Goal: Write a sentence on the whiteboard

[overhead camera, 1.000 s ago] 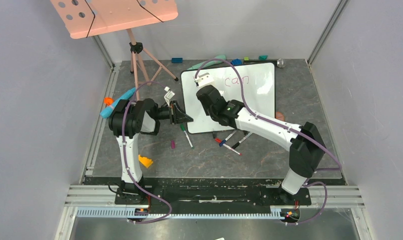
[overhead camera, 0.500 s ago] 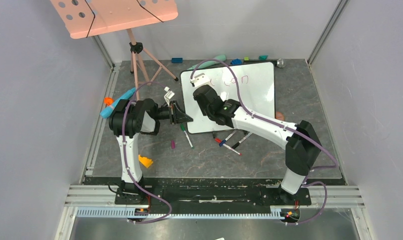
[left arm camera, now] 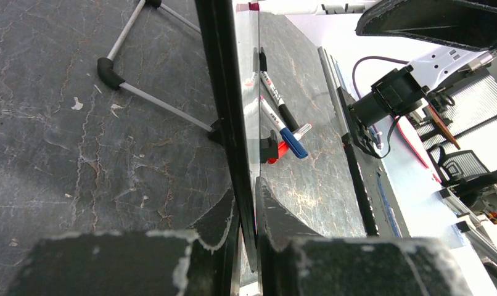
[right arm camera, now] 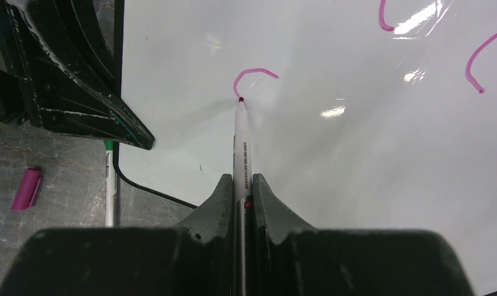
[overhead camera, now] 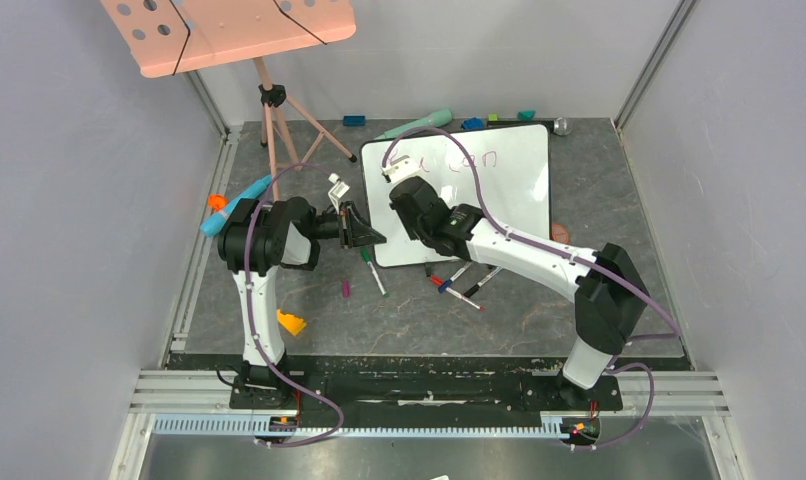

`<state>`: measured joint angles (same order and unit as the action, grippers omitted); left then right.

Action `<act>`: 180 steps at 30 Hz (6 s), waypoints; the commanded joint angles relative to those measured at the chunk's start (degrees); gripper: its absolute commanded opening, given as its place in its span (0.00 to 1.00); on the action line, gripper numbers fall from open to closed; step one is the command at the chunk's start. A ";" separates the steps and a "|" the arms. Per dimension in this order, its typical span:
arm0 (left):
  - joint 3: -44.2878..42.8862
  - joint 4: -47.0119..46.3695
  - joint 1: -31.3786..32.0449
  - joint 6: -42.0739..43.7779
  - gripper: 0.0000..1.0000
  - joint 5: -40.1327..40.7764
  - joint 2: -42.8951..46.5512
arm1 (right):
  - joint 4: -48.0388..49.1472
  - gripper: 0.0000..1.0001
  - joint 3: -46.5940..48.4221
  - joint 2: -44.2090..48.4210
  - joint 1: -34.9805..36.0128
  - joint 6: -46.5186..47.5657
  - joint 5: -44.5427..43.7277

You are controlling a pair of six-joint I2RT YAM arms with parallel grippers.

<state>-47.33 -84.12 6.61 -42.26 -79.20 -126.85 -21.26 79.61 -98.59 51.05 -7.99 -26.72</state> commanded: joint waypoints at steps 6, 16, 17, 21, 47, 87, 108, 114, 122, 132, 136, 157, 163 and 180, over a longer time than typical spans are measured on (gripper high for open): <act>-1.27 -5.10 0.07 4.31 0.02 -0.69 -0.59 | -0.56 0.00 1.38 1.13 -1.58 2.18 -4.96; -1.27 -5.10 0.10 4.36 0.02 -0.62 -0.68 | -0.73 0.00 7.29 -2.16 -4.09 3.24 -3.20; -1.28 -5.09 0.07 4.38 0.02 -0.61 -0.68 | -0.79 0.00 7.73 -2.38 -4.33 3.33 -3.05; -1.27 -5.09 0.07 4.36 0.02 -0.61 -0.69 | -0.86 0.00 9.30 -3.01 -4.86 3.46 -2.59; -1.27 -5.09 0.07 4.37 0.02 -0.69 -0.63 | -0.03 0.00 -2.69 2.19 -5.34 -0.53 3.93; -1.27 -5.09 0.08 4.28 0.02 -0.88 -0.77 | 0.84 0.00 1.22 3.86 -6.31 2.15 1.67; -1.27 -5.09 0.07 4.12 0.02 -0.74 -0.85 | 0.90 0.00 -6.09 6.80 -6.32 3.08 4.89; -1.27 -5.09 0.07 4.11 0.02 -0.69 -0.86 | 0.75 0.00 -6.06 7.55 -6.82 3.20 0.69; -1.33 -5.09 0.08 4.10 0.02 -0.69 -0.85 | 0.68 0.00 -2.60 5.59 -7.59 2.71 0.74; -1.37 -5.09 0.07 4.08 0.02 -0.83 -0.86 | 0.42 0.00 1.50 2.80 -7.63 2.32 2.79; -1.36 -5.09 0.07 4.09 0.02 -0.78 -0.91 | -0.11 0.00 2.48 1.79 -7.65 2.09 5.13; -1.45 -5.09 0.07 3.85 0.02 -1.09 -0.86 | 4.65 0.00 -10.24 19.79 -13.82 2.28 6.71; -1.54 -5.09 0.07 3.78 0.02 -1.00 -0.96 | 3.44 0.00 -10.95 18.41 -13.96 2.46 6.70; -1.54 -5.10 0.06 3.65 0.02 -0.78 -0.94 | 3.53 0.00 -12.46 14.83 -13.94 1.84 10.17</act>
<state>-47.86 -84.16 6.61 -42.37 -79.66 -126.98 -18.72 67.57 -83.26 37.10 -6.00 -16.71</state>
